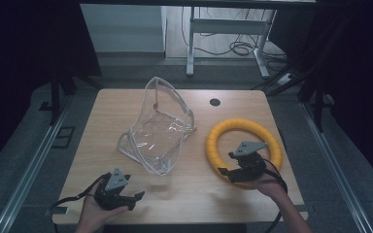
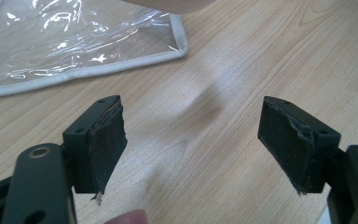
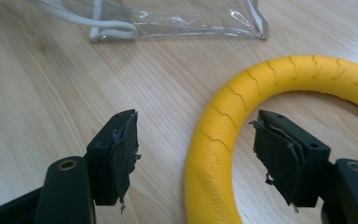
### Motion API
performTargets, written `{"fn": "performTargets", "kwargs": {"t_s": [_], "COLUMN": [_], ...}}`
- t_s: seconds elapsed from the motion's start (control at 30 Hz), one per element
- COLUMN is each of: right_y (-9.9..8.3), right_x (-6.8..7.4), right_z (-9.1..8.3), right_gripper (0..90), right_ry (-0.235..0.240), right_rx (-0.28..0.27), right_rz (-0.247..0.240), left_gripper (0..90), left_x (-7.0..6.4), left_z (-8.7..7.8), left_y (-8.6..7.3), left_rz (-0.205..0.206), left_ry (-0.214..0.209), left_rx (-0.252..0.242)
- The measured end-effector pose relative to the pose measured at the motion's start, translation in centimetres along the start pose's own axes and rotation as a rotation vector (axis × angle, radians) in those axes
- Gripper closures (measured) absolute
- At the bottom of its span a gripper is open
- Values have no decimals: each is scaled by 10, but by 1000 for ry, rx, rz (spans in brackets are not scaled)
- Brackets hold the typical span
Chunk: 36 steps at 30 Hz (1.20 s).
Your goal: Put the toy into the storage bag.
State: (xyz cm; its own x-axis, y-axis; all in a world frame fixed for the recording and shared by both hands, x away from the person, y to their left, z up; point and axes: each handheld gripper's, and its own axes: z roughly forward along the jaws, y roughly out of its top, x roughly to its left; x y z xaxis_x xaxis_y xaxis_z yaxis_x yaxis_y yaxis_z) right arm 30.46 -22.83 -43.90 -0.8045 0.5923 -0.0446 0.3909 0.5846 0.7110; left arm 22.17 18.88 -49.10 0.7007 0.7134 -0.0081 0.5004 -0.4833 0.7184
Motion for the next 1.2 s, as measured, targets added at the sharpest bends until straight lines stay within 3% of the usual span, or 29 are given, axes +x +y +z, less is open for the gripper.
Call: {"fn": "performTargets", "kwargs": {"t_s": [0.17, 0.3, 0.33, 0.37, 0.5, 1.2], "right_y": [5, 8, 8, 9, 10, -8], "right_x": [-4, -10, -10, -10, -11, -22], "right_z": [4, 10, 10, 12, 16, 44], "right_gripper": [307, 300, 300, 298, 297, 290], "right_ry": [5, 5, 5, 15, 19, 41], "right_rx": [66, 171, 171, 215, 277, 501], "right_rz": [-7, -19, -19, -27, -54, -77], "left_gripper": [227, 222, 219, 217, 213, 213], "left_x": [2, 1, 1, 1, 0, 1], "left_z": [-3, -2, -2, -2, 2, 5], "left_y": [1, 1, 1, 1, 0, 1], "left_rz": [-4, -6, -6, -4, 3, 13], "left_ry": [-4, -4, -4, -4, -11, -15], "left_rx": [-13, -14, -14, -9, 13, 23]}}
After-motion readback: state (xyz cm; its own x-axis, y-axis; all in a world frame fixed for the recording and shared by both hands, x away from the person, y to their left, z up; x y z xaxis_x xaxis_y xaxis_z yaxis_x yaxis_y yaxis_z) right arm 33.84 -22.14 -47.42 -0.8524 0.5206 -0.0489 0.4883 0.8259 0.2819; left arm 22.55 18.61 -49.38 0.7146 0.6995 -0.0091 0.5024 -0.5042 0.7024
